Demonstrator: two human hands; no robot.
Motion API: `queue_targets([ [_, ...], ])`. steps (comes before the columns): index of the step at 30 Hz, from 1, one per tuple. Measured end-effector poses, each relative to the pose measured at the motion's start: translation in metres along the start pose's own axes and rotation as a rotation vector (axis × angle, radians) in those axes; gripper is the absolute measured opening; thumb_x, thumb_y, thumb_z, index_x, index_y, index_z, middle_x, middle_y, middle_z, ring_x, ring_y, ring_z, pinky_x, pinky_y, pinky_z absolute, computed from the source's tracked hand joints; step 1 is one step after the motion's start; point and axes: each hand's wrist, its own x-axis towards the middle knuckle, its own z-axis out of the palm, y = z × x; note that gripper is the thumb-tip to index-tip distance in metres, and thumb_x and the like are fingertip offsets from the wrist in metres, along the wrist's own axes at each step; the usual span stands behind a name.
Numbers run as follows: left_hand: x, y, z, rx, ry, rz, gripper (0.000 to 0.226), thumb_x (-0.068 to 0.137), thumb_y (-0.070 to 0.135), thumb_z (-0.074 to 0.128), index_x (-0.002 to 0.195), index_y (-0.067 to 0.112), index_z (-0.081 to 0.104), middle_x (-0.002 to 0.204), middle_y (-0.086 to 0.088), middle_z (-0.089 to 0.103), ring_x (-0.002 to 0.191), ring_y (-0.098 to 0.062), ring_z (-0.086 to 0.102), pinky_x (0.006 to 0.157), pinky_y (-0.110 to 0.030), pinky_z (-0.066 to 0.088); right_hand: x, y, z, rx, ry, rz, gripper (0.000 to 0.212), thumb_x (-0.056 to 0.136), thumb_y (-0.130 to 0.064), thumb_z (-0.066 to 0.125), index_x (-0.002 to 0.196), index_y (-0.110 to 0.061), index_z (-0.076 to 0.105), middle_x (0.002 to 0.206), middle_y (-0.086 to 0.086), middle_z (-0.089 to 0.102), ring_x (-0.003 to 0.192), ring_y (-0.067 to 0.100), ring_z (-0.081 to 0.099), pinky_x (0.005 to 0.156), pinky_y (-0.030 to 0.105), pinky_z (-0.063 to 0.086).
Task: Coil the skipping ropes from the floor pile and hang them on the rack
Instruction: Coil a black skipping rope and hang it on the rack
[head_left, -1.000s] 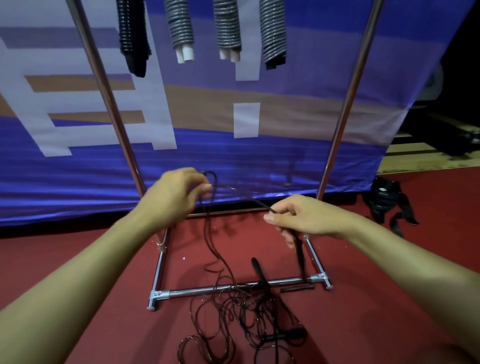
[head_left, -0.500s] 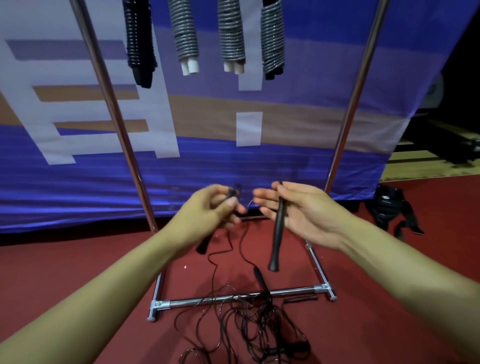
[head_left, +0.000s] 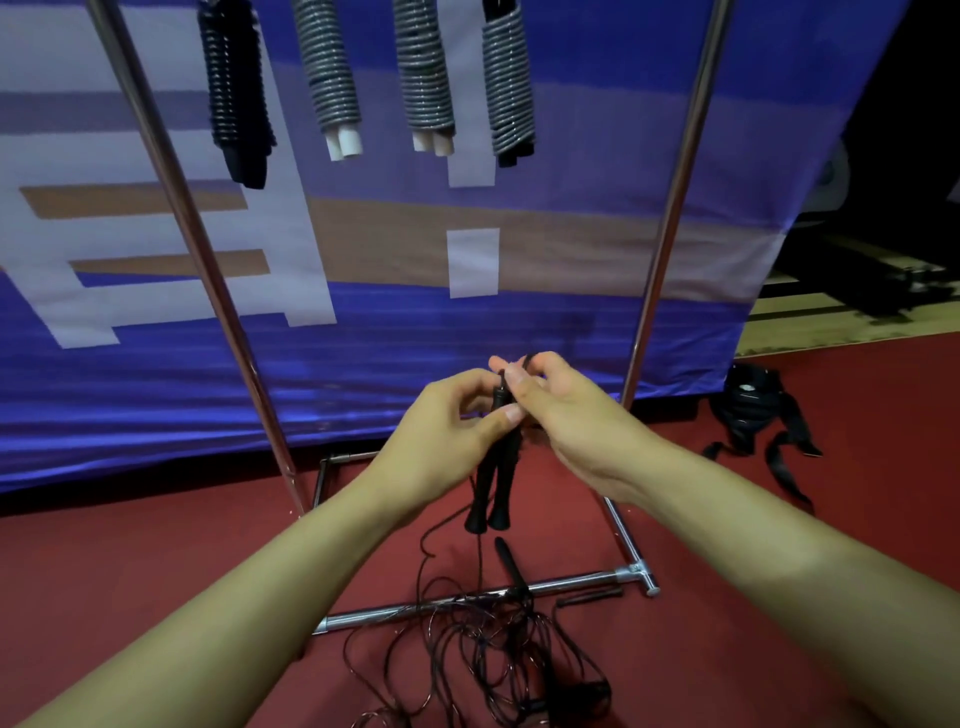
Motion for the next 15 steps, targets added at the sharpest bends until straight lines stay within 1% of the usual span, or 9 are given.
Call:
queue_targets([
  [2,-0.001,0.0,-0.002,-0.089,-0.024,-0.043,0.011,0.101,0.014,0.064,0.111,0.012,0.068,0.105,-0.004,0.077,0.096,-0.022,0.077,0.096,-0.045,0.059,0.001,-0.003,-0.014,-0.349,-0.001,-0.035,0.035,0.1,-0.052,0.055,0.102,-0.017,0.059,0.088,-0.004,0.077,0.083,0.007,0.074,0.088,0.039,0.058],
  [3,-0.002,0.0,-0.004,-0.147,-0.039,-0.065,0.012,0.101,0.013,0.063,0.111,0.008,0.066,0.106,-0.01,0.076,0.095,-0.027,0.077,0.094,-0.051,0.059,0.002,-0.004,-0.023,-0.44,0.032,-0.046,0.044,0.092,-0.064,0.058,0.095,-0.02,0.06,0.083,-0.006,0.077,0.079,0.007,0.075,0.087,0.044,0.059],
  [5,-0.004,0.004,-0.009,-0.244,-0.043,-0.088,0.014,0.101,0.011,0.061,0.114,0.004,0.064,0.107,-0.015,0.075,0.095,-0.032,0.077,0.092,-0.056,0.059,0.009,0.001,-0.04,-0.482,0.124,-0.067,0.058,0.076,-0.083,0.059,0.091,-0.027,0.062,0.089,-0.012,0.077,0.087,0.008,0.075,0.094,0.048,0.058],
  [6,-0.004,0.007,-0.01,-0.29,-0.046,-0.093,0.017,0.101,0.01,0.062,0.116,0.004,0.064,0.107,-0.015,0.075,0.097,-0.033,0.076,0.092,-0.058,0.058,0.009,0.003,-0.042,-0.487,0.116,-0.107,0.06,0.073,-0.085,0.059,0.097,-0.031,0.062,0.097,-0.015,0.075,0.097,0.005,0.072,0.097,0.044,0.056],
  [8,-0.005,0.012,-0.012,-0.366,-0.058,-0.097,0.023,0.1,0.009,0.062,0.122,0.008,0.065,0.108,-0.013,0.076,0.1,-0.034,0.076,0.094,-0.059,0.057,0.01,0.012,-0.035,-0.304,-0.032,-0.14,0.058,0.083,-0.078,0.058,0.117,-0.031,0.06,0.112,-0.014,0.07,0.105,0.002,0.067,0.098,0.034,0.053],
  [10,-0.004,0.016,-0.014,-0.415,-0.066,-0.094,0.027,0.098,0.007,0.063,0.125,0.009,0.065,0.109,-0.014,0.076,0.099,-0.034,0.076,0.094,-0.056,0.058,0.007,0.017,-0.02,0.087,-0.198,-0.006,0.046,0.1,-0.059,0.051,0.128,-0.022,0.058,0.096,-0.008,0.064,0.081,0.001,0.062,0.084,0.025,0.049],
  [12,-0.004,0.018,-0.018,-0.477,-0.068,-0.1,0.028,0.096,0.004,0.064,0.125,0.004,0.064,0.11,-0.015,0.076,0.095,-0.03,0.076,0.089,-0.049,0.062,0.005,0.015,-0.011,0.295,-0.284,0.044,0.034,0.102,-0.046,0.043,0.118,-0.027,0.066,0.073,-0.013,0.054,0.066,0.001,0.049,0.074,0.021,0.041],
  [13,-0.005,0.019,-0.02,-0.503,-0.069,-0.108,0.029,0.095,0.004,0.065,0.123,0.002,0.063,0.109,-0.015,0.075,0.094,-0.029,0.076,0.087,-0.047,0.062,0.006,0.018,-0.01,0.335,-0.298,0.049,0.034,0.101,-0.044,0.041,0.113,-0.027,0.068,0.069,-0.014,0.051,0.065,0.002,0.048,0.073,0.022,0.041],
  [15,-0.005,0.017,-0.024,-0.515,-0.055,-0.122,0.029,0.092,0.005,0.067,0.121,-0.002,0.063,0.106,-0.015,0.074,0.095,-0.029,0.075,0.087,-0.046,0.062,0.009,0.023,-0.007,0.341,-0.286,0.067,0.036,0.102,-0.038,0.042,0.119,-0.014,0.063,0.072,-0.01,0.053,0.069,0.006,0.054,0.075,0.023,0.045],
])
